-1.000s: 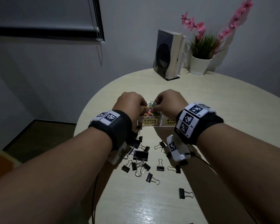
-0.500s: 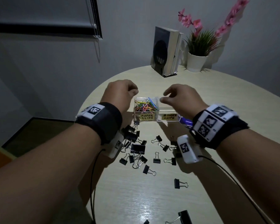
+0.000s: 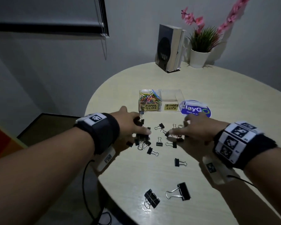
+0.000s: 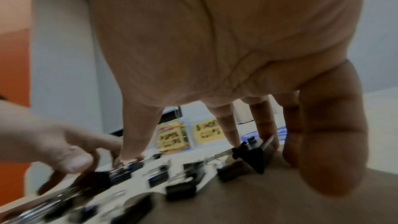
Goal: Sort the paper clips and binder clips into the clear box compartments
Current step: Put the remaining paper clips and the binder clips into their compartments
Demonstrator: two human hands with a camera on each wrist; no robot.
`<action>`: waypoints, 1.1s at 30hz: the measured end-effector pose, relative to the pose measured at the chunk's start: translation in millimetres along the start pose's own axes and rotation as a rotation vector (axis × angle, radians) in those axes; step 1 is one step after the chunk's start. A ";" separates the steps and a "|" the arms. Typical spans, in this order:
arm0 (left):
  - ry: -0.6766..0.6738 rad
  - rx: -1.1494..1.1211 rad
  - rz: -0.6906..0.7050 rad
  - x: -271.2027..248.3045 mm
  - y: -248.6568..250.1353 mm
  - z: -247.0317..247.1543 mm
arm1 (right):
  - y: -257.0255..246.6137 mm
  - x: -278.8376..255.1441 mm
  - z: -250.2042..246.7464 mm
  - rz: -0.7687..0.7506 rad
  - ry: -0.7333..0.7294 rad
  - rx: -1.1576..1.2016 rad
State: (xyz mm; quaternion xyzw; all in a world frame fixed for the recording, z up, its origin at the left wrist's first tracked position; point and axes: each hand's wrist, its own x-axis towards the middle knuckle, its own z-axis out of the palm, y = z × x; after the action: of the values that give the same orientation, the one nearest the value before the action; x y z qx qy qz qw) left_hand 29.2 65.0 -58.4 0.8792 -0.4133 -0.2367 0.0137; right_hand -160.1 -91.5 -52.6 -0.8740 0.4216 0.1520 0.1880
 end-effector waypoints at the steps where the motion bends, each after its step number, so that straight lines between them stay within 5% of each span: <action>1: 0.003 0.027 0.016 -0.3 5.1 5.4 | -9.8 -4.8 6.0 -0.013 0.002 -0.022; 8: 0.122 -0.071 0.131 4.6 19.5 16.4 | -31.1 -8.9 22.7 -0.227 0.107 -0.048; 19: 0.301 -0.304 0.160 10.4 16.5 15.2 | -19.0 -1.4 21.4 -0.185 0.198 0.105; 26: 0.113 -0.290 0.200 0.9 18.9 21.4 | -21.9 -10.0 20.8 -0.290 0.172 -0.020; 33: 0.181 -0.239 0.239 0.9 23.8 18.7 | -20.4 -3.9 22.0 -0.319 0.250 -0.008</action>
State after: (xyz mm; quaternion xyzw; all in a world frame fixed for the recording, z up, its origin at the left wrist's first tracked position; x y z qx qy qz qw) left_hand 4.5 51.9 -70.1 0.8336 -0.4808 -0.2009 0.1832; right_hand -148.6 -67.1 -66.3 -0.9425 0.2972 0.0123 0.1523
